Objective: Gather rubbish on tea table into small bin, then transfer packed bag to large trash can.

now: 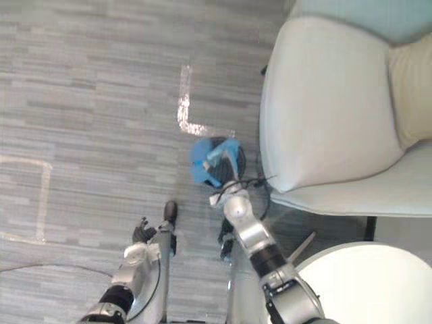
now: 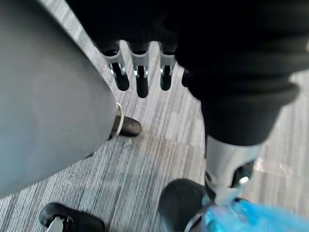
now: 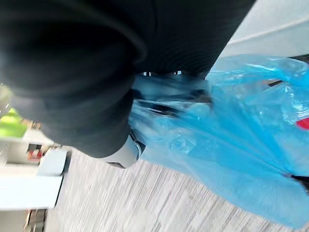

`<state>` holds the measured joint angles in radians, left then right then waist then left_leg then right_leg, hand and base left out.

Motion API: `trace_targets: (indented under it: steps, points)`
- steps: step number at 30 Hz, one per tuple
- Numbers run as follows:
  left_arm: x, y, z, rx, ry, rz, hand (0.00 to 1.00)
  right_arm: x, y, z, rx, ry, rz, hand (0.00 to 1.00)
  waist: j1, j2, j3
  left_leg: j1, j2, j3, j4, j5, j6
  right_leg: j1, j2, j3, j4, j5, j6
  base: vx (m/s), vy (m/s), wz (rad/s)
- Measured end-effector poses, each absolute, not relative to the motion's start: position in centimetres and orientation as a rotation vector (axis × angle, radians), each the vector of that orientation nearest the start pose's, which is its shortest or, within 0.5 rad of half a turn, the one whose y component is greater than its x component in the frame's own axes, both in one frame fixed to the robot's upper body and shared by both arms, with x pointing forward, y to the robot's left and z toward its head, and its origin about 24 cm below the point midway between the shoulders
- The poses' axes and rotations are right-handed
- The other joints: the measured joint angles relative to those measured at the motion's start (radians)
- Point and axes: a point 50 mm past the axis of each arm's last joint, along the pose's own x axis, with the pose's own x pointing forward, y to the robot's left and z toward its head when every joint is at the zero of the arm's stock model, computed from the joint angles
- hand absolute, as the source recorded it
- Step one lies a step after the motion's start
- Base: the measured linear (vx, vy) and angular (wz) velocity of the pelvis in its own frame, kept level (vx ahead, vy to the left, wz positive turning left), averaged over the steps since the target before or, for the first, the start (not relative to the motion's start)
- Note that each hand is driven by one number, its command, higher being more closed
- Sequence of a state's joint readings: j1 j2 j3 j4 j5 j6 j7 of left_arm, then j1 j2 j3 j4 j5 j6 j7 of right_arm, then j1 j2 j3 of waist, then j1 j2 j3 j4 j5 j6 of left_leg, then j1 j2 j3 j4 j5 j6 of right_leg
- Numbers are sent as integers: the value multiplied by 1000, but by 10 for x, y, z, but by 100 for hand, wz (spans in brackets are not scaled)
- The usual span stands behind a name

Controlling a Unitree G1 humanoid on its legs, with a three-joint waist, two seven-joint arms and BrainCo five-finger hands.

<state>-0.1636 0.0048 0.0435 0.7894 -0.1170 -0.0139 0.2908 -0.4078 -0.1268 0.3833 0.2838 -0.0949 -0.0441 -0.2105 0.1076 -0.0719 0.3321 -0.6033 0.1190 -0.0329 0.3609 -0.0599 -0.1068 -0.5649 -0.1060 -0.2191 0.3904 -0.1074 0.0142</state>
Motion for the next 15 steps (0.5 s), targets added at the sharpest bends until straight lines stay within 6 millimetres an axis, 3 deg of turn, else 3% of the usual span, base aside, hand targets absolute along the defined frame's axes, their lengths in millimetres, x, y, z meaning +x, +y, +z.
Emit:
trace_targets:
  steps: [3,6,10,15]
  points:
    - [215,164,-101,4,686,306,0,298,-64,69,-344,-170,292,100,0,-8,-39,100,4,17,-45,0,0,99,8,7,-61,14,7,89,-1,-10]
    - [196,163,-114,53,756,274,0,284,-59,59,-361,-152,350,100,0,-11,-122,164,5,35,-91,0,1,162,16,15,-124,32,13,70,6,-12]
    - [177,165,-127,92,839,249,0,278,-57,50,-367,-120,397,100,-1,-9,-174,274,-4,42,-176,19,-2,279,30,31,-250,82,24,86,25,-12]
    - [175,173,-127,173,831,206,0,278,-66,37,-427,-74,453,100,-3,-10,-209,346,-20,55,-242,44,7,372,33,46,-375,146,38,33,30,-4]
